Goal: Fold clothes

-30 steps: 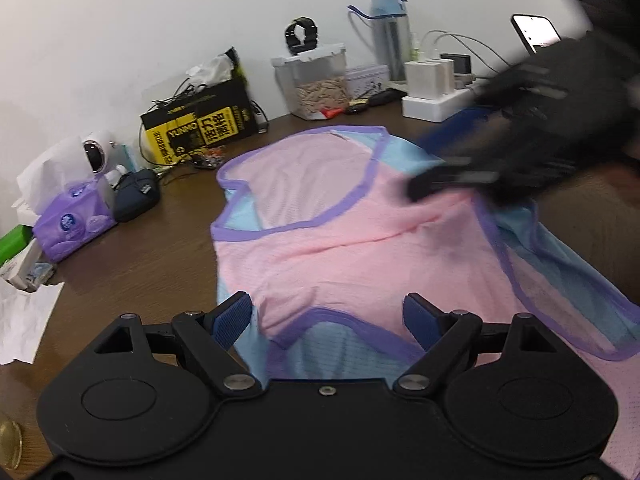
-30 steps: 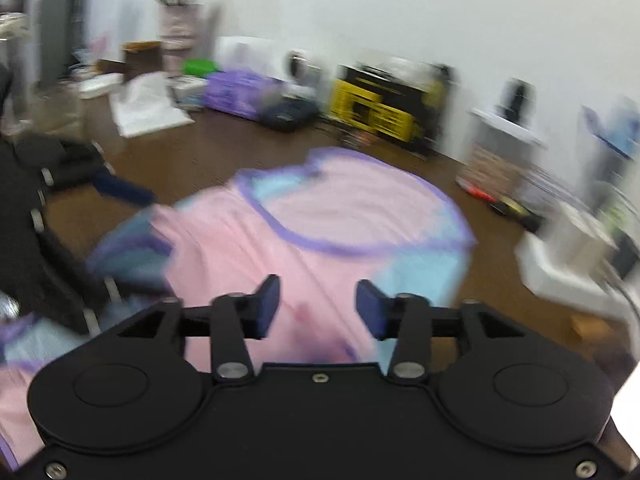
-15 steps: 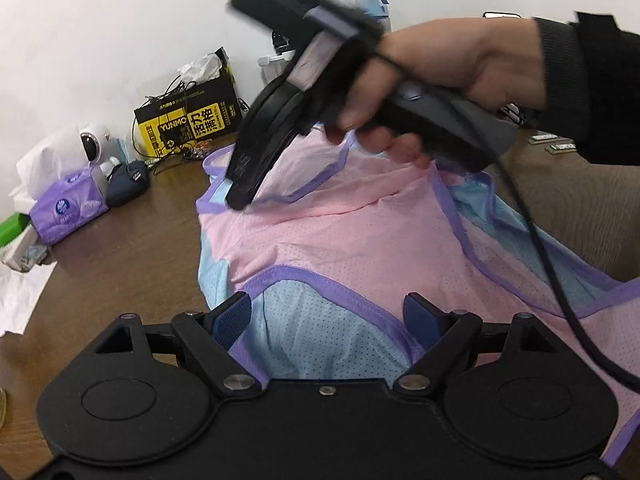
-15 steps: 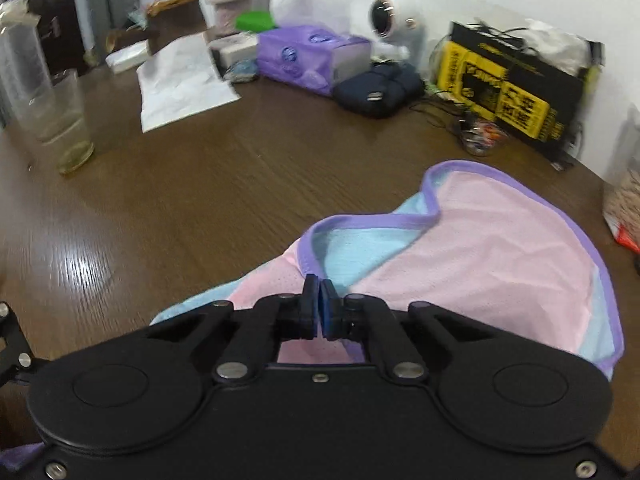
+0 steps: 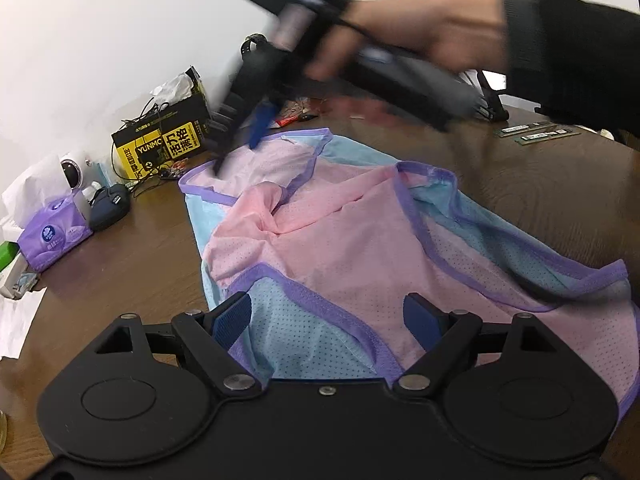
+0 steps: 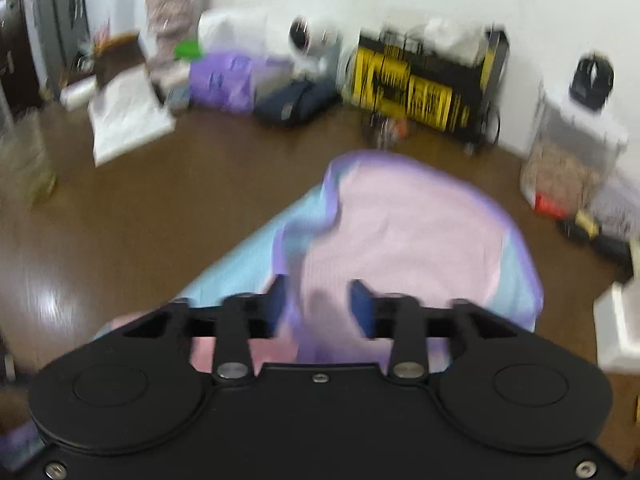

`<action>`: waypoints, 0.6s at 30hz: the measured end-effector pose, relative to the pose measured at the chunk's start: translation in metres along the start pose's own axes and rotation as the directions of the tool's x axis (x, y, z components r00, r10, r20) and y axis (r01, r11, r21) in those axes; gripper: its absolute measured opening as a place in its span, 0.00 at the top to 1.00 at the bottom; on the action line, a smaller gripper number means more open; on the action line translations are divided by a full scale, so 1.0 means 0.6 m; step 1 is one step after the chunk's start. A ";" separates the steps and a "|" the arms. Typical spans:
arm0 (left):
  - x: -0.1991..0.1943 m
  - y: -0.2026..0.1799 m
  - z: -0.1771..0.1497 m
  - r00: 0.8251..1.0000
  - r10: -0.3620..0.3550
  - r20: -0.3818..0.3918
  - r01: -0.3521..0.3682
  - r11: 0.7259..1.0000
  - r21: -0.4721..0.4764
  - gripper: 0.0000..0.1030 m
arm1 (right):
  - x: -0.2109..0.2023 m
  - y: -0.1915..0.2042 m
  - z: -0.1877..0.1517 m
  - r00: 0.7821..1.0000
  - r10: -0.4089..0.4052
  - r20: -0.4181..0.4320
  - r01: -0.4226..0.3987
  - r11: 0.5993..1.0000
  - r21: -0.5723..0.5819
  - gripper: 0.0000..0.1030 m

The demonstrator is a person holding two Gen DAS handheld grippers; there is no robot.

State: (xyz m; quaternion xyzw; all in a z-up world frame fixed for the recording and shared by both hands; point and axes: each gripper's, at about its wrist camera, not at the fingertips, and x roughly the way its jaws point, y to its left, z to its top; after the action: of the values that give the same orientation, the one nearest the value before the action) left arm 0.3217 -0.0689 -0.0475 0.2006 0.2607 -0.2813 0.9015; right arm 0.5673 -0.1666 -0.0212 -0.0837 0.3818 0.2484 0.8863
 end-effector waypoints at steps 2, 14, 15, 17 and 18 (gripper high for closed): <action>-0.002 -0.006 -0.002 1.000 -0.006 0.003 0.006 1.000 -0.001 0.20 | 0.029 -0.008 0.040 1.000 0.017 0.012 -0.018 0.999 0.030 0.37; -0.004 -0.003 -0.010 1.000 -0.014 0.017 0.015 0.999 -0.045 0.20 | 0.162 -0.012 0.093 0.987 0.012 -0.159 -0.021 0.998 -0.056 0.95; -0.004 -0.001 -0.010 1.000 -0.015 0.017 0.016 0.999 -0.049 0.20 | 0.160 -0.010 0.094 0.987 0.018 -0.158 -0.027 0.998 -0.055 0.95; -0.004 -0.001 -0.011 1.000 -0.015 0.017 0.016 0.998 -0.059 0.20 | 0.150 -0.008 0.106 0.988 0.074 -0.137 -0.077 0.997 -0.019 0.95; -0.004 -0.001 -0.011 1.000 -0.014 0.017 0.015 0.998 -0.064 0.20 | 0.144 -0.010 0.115 0.988 0.111 -0.108 -0.110 0.994 0.017 0.95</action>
State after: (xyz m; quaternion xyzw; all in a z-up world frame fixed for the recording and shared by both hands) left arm 0.3173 -0.0652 -0.0517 0.1674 0.2636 -0.2812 0.9074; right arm 0.6647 -0.1159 -0.0357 -0.0711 0.4349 0.2901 0.8495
